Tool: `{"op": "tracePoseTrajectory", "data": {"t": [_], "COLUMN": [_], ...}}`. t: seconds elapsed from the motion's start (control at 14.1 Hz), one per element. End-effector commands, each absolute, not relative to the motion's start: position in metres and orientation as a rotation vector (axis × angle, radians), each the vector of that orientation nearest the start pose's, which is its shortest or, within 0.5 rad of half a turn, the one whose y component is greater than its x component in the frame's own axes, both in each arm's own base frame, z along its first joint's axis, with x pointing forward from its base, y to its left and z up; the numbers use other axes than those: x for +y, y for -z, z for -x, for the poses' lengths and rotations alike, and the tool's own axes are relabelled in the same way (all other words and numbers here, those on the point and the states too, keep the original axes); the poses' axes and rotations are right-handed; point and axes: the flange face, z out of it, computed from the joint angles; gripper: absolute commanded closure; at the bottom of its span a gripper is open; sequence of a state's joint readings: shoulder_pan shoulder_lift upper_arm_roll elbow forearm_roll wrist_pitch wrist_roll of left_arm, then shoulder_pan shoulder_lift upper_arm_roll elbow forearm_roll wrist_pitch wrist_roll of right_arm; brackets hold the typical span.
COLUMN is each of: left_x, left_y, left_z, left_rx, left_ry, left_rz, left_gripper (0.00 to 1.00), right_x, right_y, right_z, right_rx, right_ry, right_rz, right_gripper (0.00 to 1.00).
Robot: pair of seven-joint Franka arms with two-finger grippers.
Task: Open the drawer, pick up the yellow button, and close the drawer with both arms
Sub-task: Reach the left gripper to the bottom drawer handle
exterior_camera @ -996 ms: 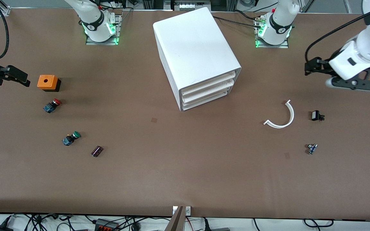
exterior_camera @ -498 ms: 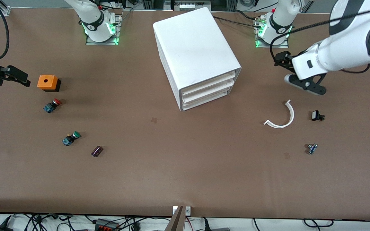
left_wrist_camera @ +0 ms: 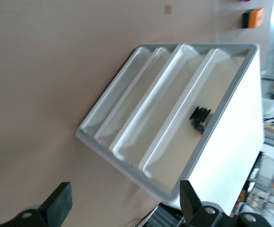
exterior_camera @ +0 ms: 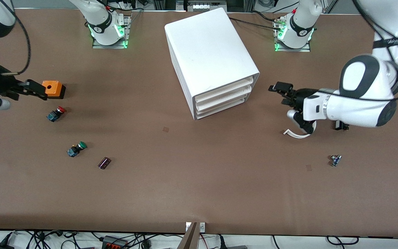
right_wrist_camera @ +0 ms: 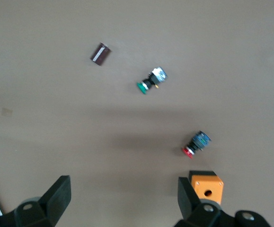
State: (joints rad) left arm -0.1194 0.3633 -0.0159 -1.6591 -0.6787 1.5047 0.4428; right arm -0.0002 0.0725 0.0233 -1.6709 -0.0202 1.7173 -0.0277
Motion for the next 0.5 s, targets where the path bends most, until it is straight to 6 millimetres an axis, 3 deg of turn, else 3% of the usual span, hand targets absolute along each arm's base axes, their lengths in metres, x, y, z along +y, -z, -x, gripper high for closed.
{"op": "tracePoseTrajectory", "data": {"t": [0.0, 0.21, 0.43], "left_x": [-0.161, -0.172, -0.177], "left_y": [-0.366, -0.316, -0.283], "left_z": [-0.597, -0.582, -0.562], "left_rx": [-0.471, -0.502, -0.512], "left_ry": [0.464, 0.444, 0.452], "left_rz": [-2.17, -1.988, -1.928], "left_gripper": [0.0, 0.0, 0.0], "right_x": [0.053, 0.09, 0.135], "right_y": [-0.541, -0.535, -0.529], "right_z": [-0.59, -0.597, -0.6], "right_rx": [-0.193, -0.288, -0.397], "right_ry": [0.015, 0.042, 0.043], "right_rz": [3.15, 3.14, 3.125], "right_gripper": [0.0, 0.0, 0.0]}}
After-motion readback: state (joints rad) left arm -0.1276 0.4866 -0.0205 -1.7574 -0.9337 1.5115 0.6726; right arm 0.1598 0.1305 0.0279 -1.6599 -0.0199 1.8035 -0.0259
